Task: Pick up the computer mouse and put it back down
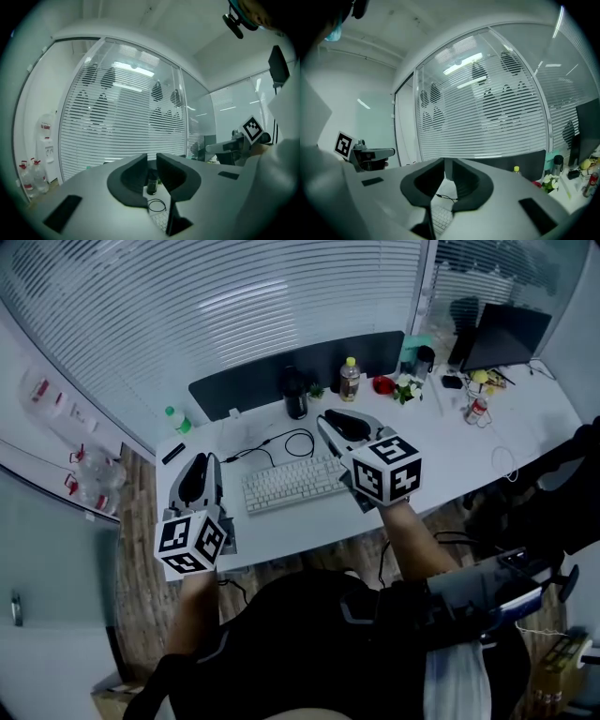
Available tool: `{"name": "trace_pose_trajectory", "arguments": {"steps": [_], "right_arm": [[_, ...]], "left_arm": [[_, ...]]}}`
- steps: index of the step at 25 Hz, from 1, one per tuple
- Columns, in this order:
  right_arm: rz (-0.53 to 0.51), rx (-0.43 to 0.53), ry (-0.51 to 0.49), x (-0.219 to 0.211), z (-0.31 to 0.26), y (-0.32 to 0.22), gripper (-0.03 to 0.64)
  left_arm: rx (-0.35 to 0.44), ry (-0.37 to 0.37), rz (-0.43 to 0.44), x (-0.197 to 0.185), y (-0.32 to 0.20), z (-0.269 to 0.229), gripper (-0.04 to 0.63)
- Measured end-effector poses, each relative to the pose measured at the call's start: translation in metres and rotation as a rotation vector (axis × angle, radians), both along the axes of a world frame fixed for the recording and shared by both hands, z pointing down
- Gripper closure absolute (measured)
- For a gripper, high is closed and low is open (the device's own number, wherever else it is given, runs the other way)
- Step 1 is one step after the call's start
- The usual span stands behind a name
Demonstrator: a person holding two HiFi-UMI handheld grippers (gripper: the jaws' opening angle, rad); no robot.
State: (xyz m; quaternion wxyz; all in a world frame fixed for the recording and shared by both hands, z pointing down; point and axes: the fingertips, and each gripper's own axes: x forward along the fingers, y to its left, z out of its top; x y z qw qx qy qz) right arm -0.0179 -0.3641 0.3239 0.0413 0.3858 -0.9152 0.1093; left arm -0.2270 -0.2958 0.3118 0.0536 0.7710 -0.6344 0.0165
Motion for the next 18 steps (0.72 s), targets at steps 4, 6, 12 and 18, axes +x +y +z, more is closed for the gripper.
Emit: {"name": "trace_pose_trajectory", "arguments": {"steps": [4, 6, 12, 18], "right_arm": [[-0.009, -0.004, 0.006, -0.005, 0.001, 0.004, 0.612], [-0.016, -0.012, 0.002, -0.007, 0.002, 0.005, 0.615], [-0.024, -0.016, 0.034, -0.012, 0.008, 0.007, 0.617], [-0.017, 0.000, 0.032, -0.011, 0.009, 0.008, 0.618]], "left_arm": [[-0.013, 0.022, -0.017, -0.004, 0.007, -0.001, 0.555], [-0.020, 0.032, -0.012, -0.006, 0.009, -0.002, 0.562], [-0.061, 0.085, 0.001, -0.010, 0.016, 0.003, 0.566], [-0.078, 0.075, -0.023, -0.013, 0.019, 0.012, 0.566]]}}
